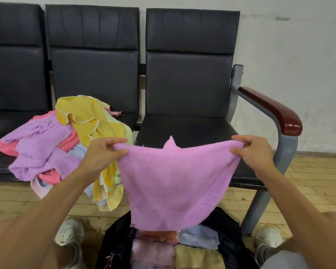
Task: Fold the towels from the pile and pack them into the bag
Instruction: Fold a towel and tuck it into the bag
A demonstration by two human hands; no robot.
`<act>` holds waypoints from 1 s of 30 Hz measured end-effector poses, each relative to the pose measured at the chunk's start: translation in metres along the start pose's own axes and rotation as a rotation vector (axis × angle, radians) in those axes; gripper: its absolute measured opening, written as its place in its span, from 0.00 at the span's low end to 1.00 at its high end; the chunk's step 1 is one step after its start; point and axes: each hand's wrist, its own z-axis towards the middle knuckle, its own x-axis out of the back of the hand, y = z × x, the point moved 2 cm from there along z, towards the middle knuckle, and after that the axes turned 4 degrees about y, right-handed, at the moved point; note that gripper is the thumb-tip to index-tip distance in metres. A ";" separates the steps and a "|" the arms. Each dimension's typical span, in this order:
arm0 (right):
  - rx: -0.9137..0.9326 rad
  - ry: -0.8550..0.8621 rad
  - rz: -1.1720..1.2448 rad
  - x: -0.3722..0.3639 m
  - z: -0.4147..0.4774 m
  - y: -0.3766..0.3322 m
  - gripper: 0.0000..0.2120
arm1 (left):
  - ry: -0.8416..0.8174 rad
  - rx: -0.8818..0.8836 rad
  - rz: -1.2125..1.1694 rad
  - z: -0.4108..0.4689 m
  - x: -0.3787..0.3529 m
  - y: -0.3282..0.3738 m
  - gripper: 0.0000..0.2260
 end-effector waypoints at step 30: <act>0.126 -0.693 -0.076 -0.073 -0.026 -0.013 0.07 | -0.678 0.226 0.008 -0.020 -0.092 -0.006 0.18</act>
